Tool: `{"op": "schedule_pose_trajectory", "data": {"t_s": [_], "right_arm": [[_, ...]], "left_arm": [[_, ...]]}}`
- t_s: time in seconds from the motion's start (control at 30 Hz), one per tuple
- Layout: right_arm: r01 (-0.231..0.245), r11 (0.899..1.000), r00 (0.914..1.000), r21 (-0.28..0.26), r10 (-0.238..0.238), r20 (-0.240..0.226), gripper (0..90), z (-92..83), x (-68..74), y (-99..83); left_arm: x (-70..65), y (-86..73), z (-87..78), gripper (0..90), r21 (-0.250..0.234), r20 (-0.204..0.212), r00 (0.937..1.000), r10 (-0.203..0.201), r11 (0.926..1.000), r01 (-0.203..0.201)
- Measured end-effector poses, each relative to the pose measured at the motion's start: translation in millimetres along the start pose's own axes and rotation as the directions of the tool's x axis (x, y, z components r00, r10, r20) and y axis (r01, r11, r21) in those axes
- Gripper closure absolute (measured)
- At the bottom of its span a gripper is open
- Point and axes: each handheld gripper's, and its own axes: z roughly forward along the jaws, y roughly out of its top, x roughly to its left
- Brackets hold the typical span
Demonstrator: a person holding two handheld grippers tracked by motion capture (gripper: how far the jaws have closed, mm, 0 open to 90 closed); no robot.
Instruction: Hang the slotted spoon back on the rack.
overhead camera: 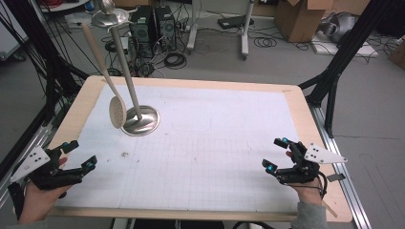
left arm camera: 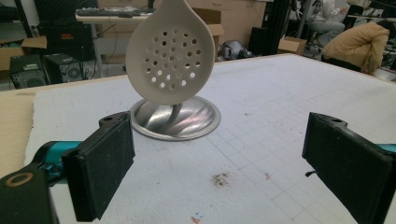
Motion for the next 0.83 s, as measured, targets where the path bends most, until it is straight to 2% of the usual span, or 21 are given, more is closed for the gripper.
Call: {"op": "schedule_pose_trajectory", "data": {"t_s": [0.47,0.63,0.83], "right_arm": [[-0.055,0.998,0.9968,-0.019,0.056,0.056,9.4,-17.2,-12.6,-12.7],[-0.068,0.997,0.9953,-0.03,0.07,0.066,9.4,-22.4,-15.3,-15.1],[-0.069,0.997,0.9959,-0.017,0.07,0.058,9.4,-19.5,-15.2,-15.3]], "left_arm": [[8.7,-4.5,-6.4,9.7,0.02,-0.023,0.9997,-0.008,0.9998,0.008],[11.3,-5.6,-8.9,9.7,0.016,-0.028,0.9994,-0.019,0.9997,0.02],[10.1,-5.6,-7.1,9.7,0.019,-0.023,0.9996,-0.019,0.9996,0.019]]}}
